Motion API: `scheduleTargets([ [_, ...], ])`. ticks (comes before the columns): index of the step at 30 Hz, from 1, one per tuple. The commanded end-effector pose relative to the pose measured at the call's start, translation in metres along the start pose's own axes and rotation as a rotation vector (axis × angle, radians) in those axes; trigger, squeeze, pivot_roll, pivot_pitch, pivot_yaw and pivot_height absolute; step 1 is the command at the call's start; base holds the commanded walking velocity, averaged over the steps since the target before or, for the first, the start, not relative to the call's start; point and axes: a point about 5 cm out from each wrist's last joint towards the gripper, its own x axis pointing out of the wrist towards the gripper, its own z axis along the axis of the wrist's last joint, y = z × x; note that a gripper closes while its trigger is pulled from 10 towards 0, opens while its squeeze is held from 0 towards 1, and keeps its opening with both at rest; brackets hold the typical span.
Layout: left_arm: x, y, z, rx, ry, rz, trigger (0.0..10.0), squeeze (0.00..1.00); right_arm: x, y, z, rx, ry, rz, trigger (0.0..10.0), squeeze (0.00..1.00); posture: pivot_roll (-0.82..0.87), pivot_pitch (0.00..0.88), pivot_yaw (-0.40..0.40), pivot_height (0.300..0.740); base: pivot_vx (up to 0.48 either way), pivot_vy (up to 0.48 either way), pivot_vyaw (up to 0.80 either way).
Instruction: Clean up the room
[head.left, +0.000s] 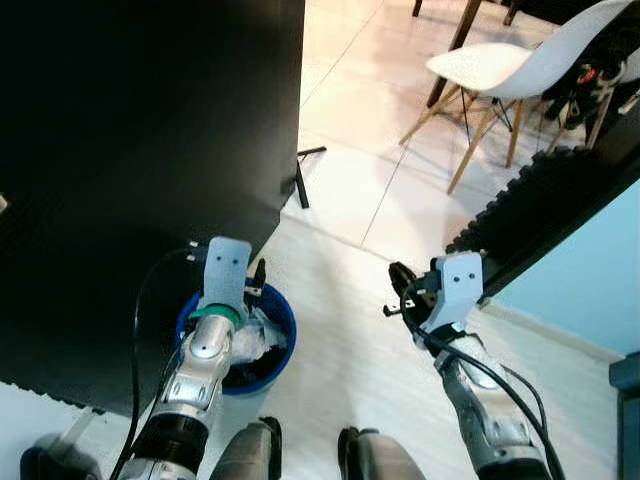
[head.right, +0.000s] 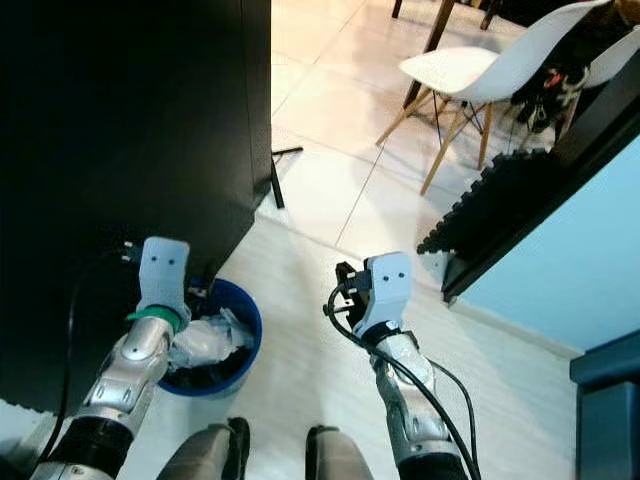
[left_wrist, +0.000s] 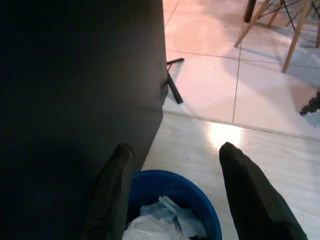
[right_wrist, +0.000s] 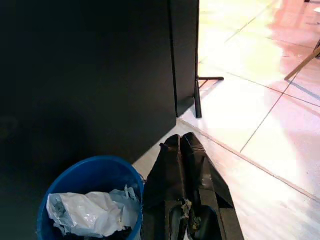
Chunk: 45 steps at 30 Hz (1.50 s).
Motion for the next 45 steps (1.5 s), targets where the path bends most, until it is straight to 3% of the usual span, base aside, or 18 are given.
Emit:
scheduleTargets([
  [1,-0.002,-0.006,0.000,0.017,0.009,-0.022,10.0,0.00,0.002,-0.001,-0.006,-0.013,0.016,-0.006,10.0,0.00,-0.04,0.053,0.012,0.720,0.000,0.000,0.00],
  [10,0.000,-0.008,0.001,0.025,0.017,-0.007,10.0,0.00,0.006,0.003,-0.008,-0.011,0.008,0.005,10.0,0.00,-0.04,0.051,0.010,0.720,-0.119,0.000,0.00],
  [45,0.000,-0.006,0.005,0.056,0.033,-0.012,10.0,0.00,0.012,0.005,-0.014,-0.020,0.006,0.012,10.0,0.00,-0.03,0.035,0.022,0.720,-0.340,0.000,0.00],
])
